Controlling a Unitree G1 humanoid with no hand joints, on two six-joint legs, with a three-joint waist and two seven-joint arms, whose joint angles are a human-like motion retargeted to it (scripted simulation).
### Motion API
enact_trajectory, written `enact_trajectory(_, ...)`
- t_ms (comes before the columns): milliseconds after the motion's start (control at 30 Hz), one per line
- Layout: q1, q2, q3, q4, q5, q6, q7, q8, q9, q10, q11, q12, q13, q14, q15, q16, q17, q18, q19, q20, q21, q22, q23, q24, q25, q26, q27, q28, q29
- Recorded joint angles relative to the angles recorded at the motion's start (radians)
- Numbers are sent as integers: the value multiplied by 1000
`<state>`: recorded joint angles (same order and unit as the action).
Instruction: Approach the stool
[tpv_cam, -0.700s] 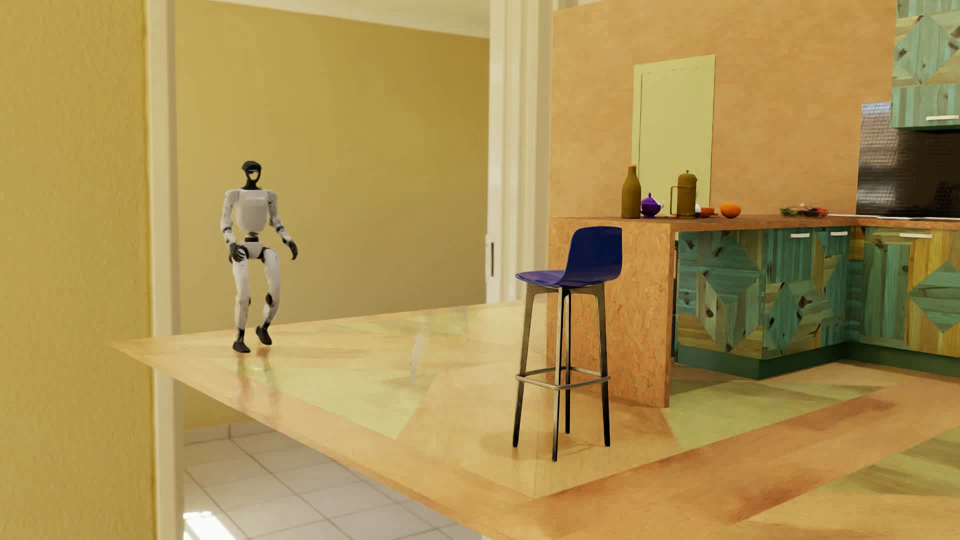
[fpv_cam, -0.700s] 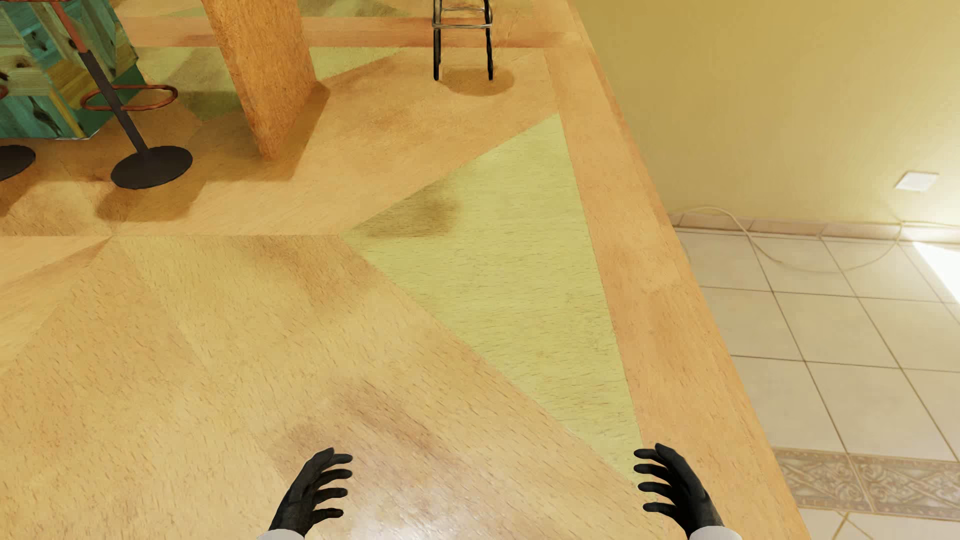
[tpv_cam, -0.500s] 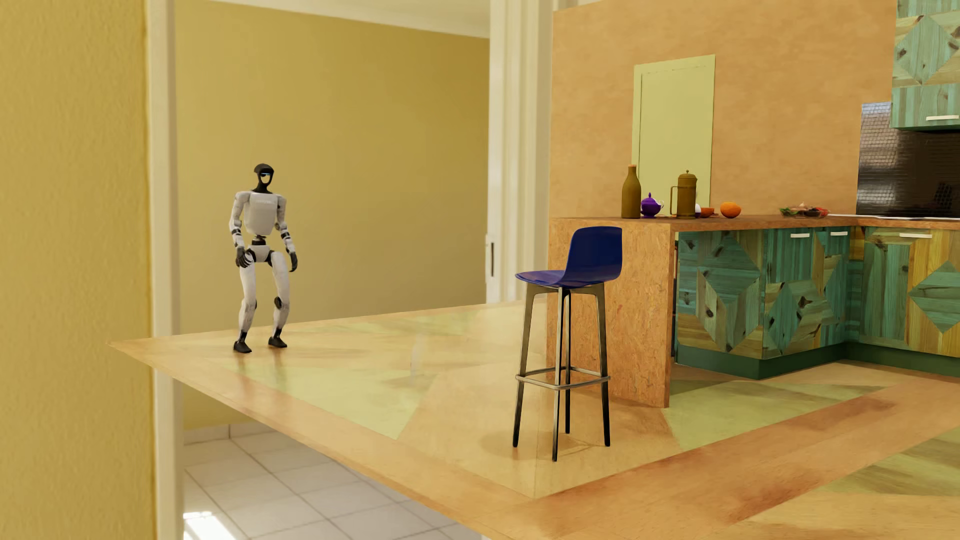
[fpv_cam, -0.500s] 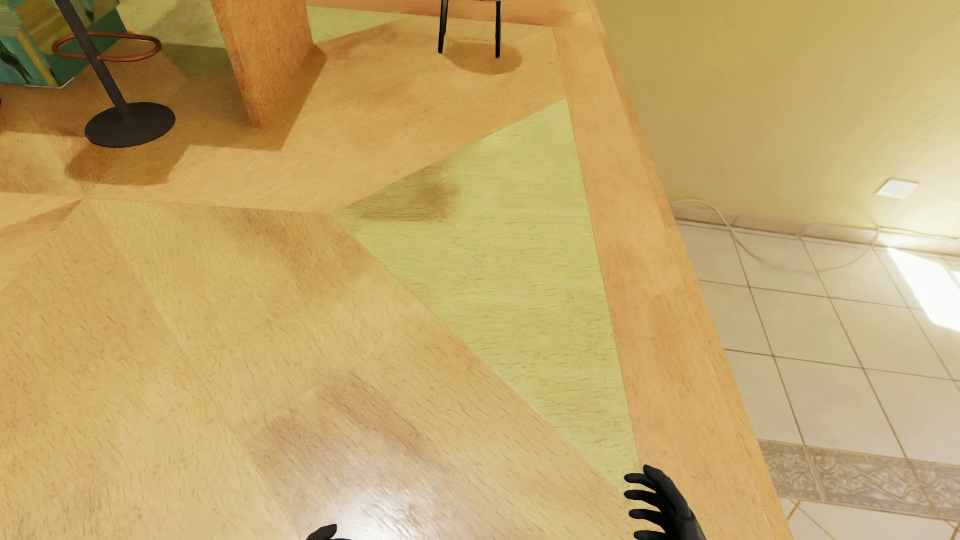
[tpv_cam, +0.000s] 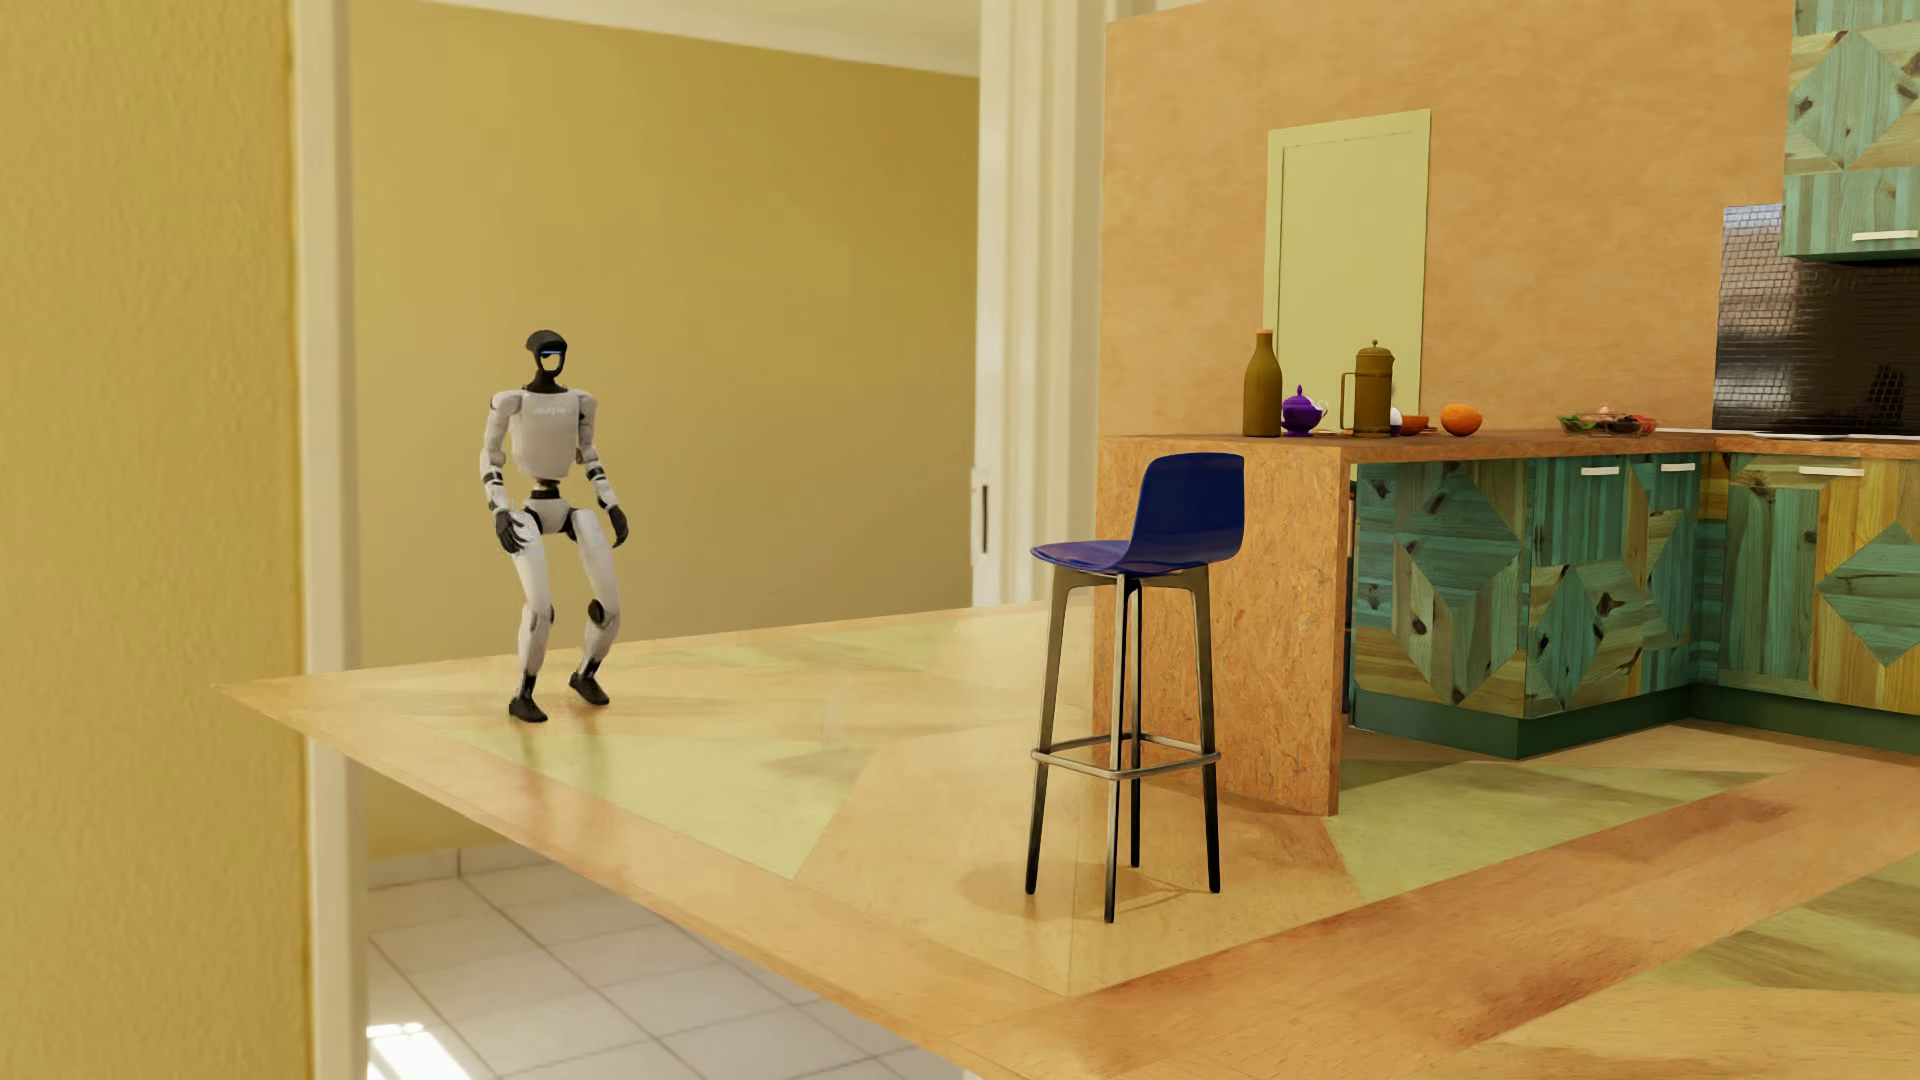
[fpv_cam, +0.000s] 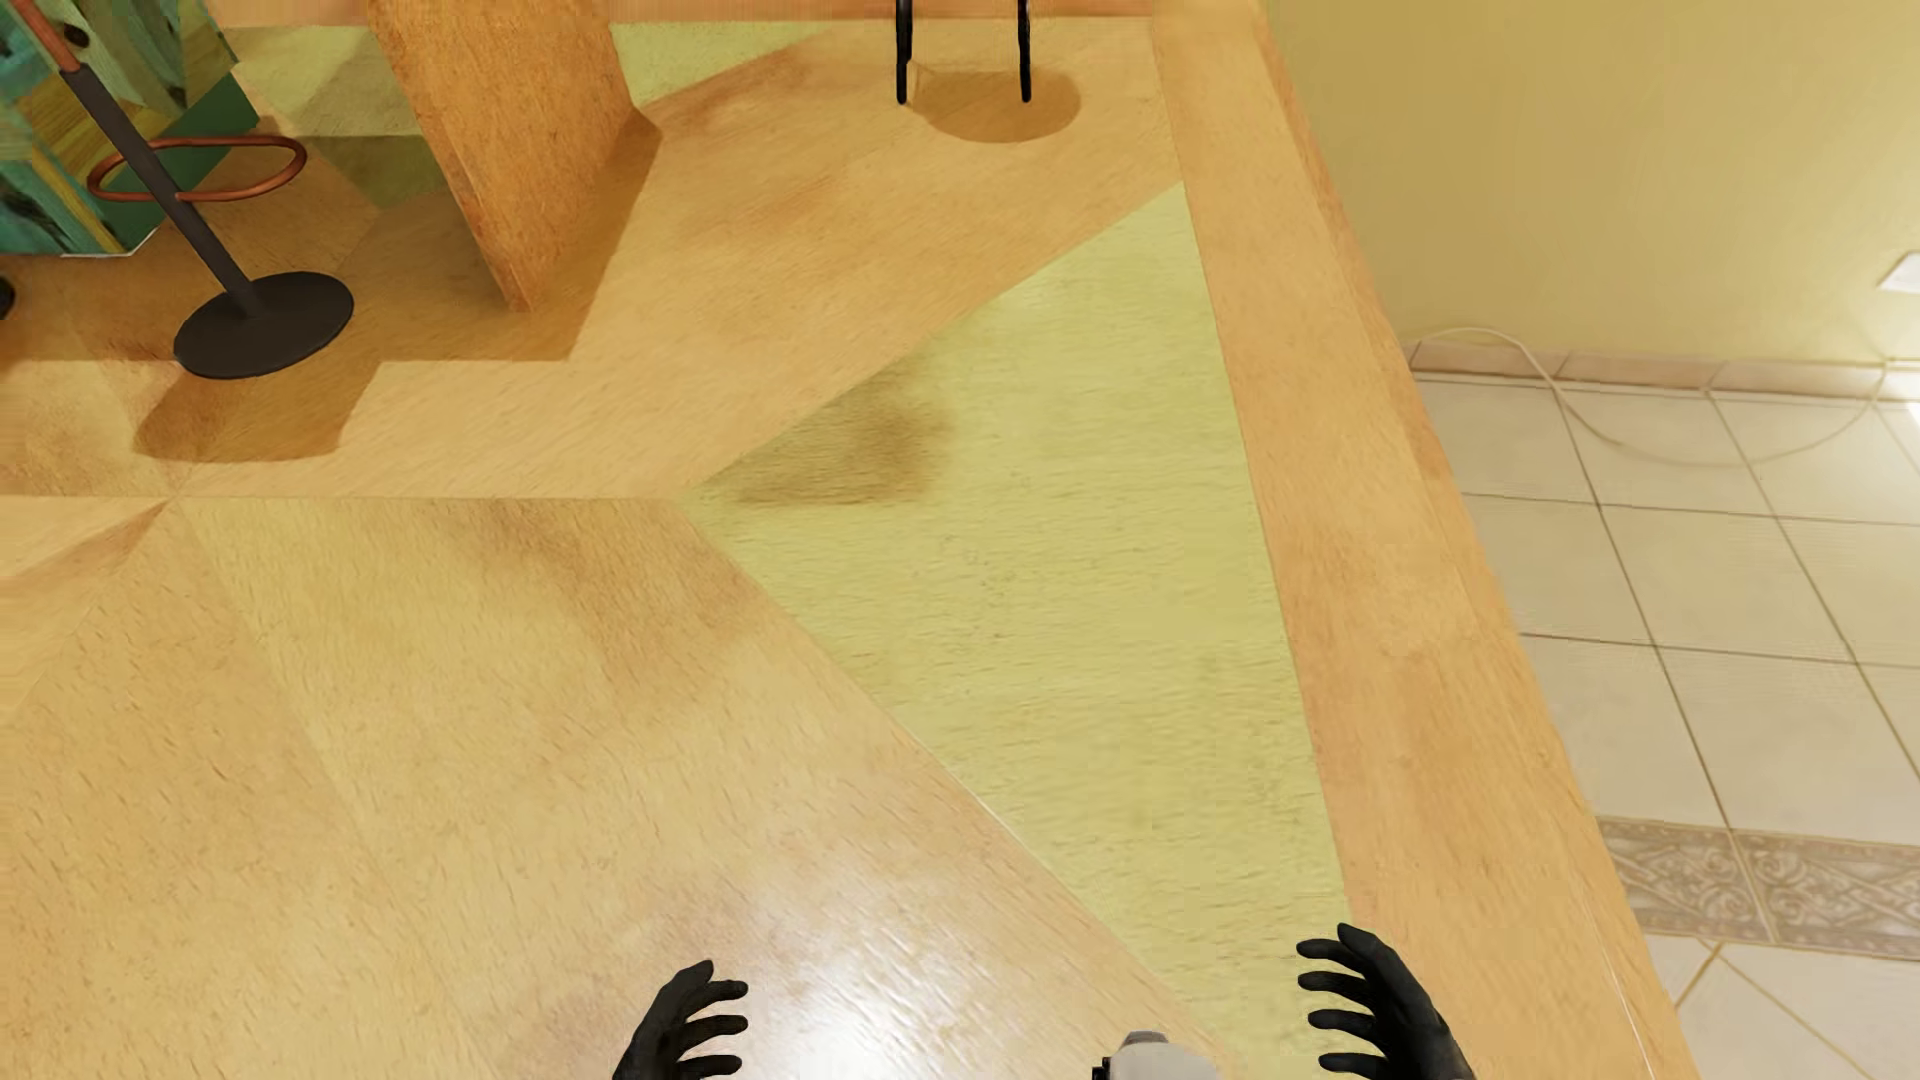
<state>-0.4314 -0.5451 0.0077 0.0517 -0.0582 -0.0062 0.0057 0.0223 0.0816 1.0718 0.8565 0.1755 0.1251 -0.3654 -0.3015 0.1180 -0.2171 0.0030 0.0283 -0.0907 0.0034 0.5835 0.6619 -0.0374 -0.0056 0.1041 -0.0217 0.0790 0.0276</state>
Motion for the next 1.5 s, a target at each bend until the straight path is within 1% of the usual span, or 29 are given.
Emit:
enact_trajectory(33, -62, 29, 14, 0, 6, 13, -12, -5, -22, 87, -17, 7, 12, 90, -16, 10, -36, 70, 6, -8, -8, 13, -3, -15, 3, -26, -17, -30, -10)
enact_trajectory(67, -104, 63, 33, -4, 4, 26, 0, -6, -52, 78, -52, 24, 33, 63, -25, 21, -54, 109, 8, -3, -12, 20, 8, -31, 11, -39, -45, -76, -36)
enact_trajectory(133, -122, 151, 57, 23, 1, 68, 0, -28, -76, -63, -118, 24, -11, -74, -41, 28, -15, 50, 21, 57, 26, -8, -55, -48, 42, -5, -10, -143, -88)
enact_trajectory(167, -106, 175, 64, 45, 8, 88, -15, -32, -97, -242, -127, 36, -33, -108, -66, 54, 11, 55, 28, 76, 50, -11, -94, -49, 51, 11, 20, -160, -101)
enact_trajectory(200, -54, 170, 72, 49, -3, 73, -5, -19, -98, -314, -52, 29, -59, 84, -96, 94, 51, -111, 35, 77, 51, 58, -87, -42, 51, 4, 39, -155, -103)
enact_trajectory(233, -36, 143, 59, 31, -11, 47, -5, -4, -87, -309, 42, 23, -67, 76, -82, 118, 82, -67, 38, 73, 56, 79, -71, -28, 42, 1, 42, -134, -96)
enact_trajectory(333, 12, 196, 38, 22, -27, -27, 1, 6, -66, -299, -69, 38, 66, 4, -149, 37, 70, -69, 54, 54, 38, 54, -41, -4, 7, -63, 40, -52, -36)
enact_trajectory(433, 62, 279, 29, 39, -11, -41, -15, -17, -35, -303, -132, -16, 80, -58, -181, 45, 32, -76, 48, 42, 41, 55, -75, -8, 33, -140, 154, -89, -35)
enact_trajectory(467, 83, 288, 36, 48, -3, -31, -18, -19, -15, -299, -108, -16, 33, -81, -174, 51, 28, -77, 52, 27, 50, 55, -75, -12, 47, -153, 161, -100, -51)
enact_trajectory(533, 144, 171, 36, 44, -1, -34, -26, -3, 3, -353, 140, 55, -31, -91, 5, 70, 79, -79, 83, 11, 26, 58, -100, -14, 67, -161, 119, -86, -77)
enact_trajectory(633, 172, 47, 8, 32, -23, -45, -25, 21, -11, -275, -75, 41, 22, -153, -33, 30, 29, -65, 115, 40, -16, 5, -45, -39, 67, -94, -8, 7, -54)
enact_trajectory(667, 98, 49, 9, 38, -9, -30, -30, 23, -2, -72, -43, -11, 31, -101, -33, 38, -11, -6, 43, -2, -9, 0, -30, -40, 53, -71, -14, 29, -46)
enact_trajectory(733, -49, 108, 18, 32, -7, 8, -36, 17, -26, 161, -67, -38, 50, 193, -68, 46, -21, 119, 56, 15, -18, 7, -7, -16, 27, -25, -13, -7, -75)
enact_trajectory(767, -80, 152, 36, 28, -1, 46, -27, 16, -52, 133, -115, -12, 46, 130, -70, 18, -18, 131, 61, 54, -1, 15, -1, 6, 25, -1, -3, -52, -103)
enact_trajectory(833, -78, 170, 29, 44, 1, 94, -5, 0, -68, -212, -47, 47, -9, -27, -110, 58, 45, 17, 76, 76, 48, 11, -89, 70, 28, 35, 58, -123, -125)
enact_trajectory(867, -45, 110, 3, 32, -23, 62, 17, 14, -63, -227, 122, 56, -45, -16, -66, 110, 95, -39, 75, 62, 59, 91, -72, 90, 22, 30, 75, -125, -113)
enact_trajectory(967, 31, 68, -8, 2, -48, -20, 28, 1, -72, -247, -17, 62, 63, -81, -85, 60, 50, -50, 53, 38, 21, 27, -40, 21, 12, -1, 27, -59, 5)
enact_trajectory(1033, 90, 111, -28, 14, -37, -37, 27, 1, -64, -263, -9, -19, 107, -125, -140, 34, -10, -64, 44, 42, 2, 21, -32, -49, 21, -65, 22, -61, 30)
enact_trajectory(1067, 107, 146, -20, 18, -24, -21, 3, -5, -53, -256, -36, -64, 101, -130, -148, 18, -28, -56, 42, 21, -27, 28, -27, -74, 32, -96, 39, -69, 15)
enact_trajectory(1167, 73, 272, 54, 12, -11, 35, -22, -12, -28, -134, -162, -10, 11, -43, -154, 29, 7, 167, 48, 31, -15, 30, -37, -97, 89, -116, 24, -128, -104)
enact_trajectory(1200, 101, 254, 71, 21, -9, 49, -22, -10, -24, -227, -85, 26, -19, -108, -138, 69, 38, 143, 64, 46, 13, 49, -63, -73, 98, -99, 14, -142, -134)
enact_trajectory(1233, 163, 206, 75, 41, 1, 66, -29, -3, -22, -319, 49, 63, -46, -152, -82, 90, 81, -57, 88, 29, 42, 92, -60, -41, 101, -87, 9, -133, -151)
enact_trajectory(1267, 200, 150, 74, 28, -15, 56, -26, -4, -20, -347, 154, 81, -30, -161, -10, 92, 78, -62, 113, -17, 92, 110, -77, -11, 105, -68, 26, -100, -146)
enact_trajectory(1333, 230, 49, 22, 16, 1, 6, -25, -23, -7, -303, 71, 62, 16, -197, -83, 58, 86, -64, 146, 22, -7, 55, -55, 12, 94, -32, 59, -12, -75)
enact_trajectory(1367, 172, 25, 1, 3, 23, -22, -35, -10, 6, -136, 16, 17, 19, -172, -71, 23, 36, -3, 126, 54, -16, -23, -21, 19, 86, -13, 63, 27, -38)
enact_trajectory(1400, 66, 48, 12, 3, 37, -26, -33, -9, 4, 65, 5, -26, 16, 1, -84, 39, -7, 59, 3, 9, -18, 5, -2, 24, 70, -19, 60, 36, -23)
enact_trajectory(1433, -22, 84, 5, 11, 45, -14, -28, -15, -6, 159, -23, -38, 22, 147, -93, 48, -25, 122, -36, -14, -30, 36, -8, 21, 55, -25, 43, 26, -23)
enact_trajectory(1467, -87, 121, 18, 16, 40, -3, -5, -12, -29, 140, -61, -15, 36, 123, -99, 32, -30, 127, 33, 18, -29, 19, 17, 14, 42, -21, -7, -10, -35)
enact_trajectory(1500, -119, 170, 37, 25, 35, 16, 16, -22, -36, 39, -87, 1, 48, 43, -115, 21, -17, 80, 22, 37, -2, -17, -21, 20, 33, -5, -12, -58, -49)
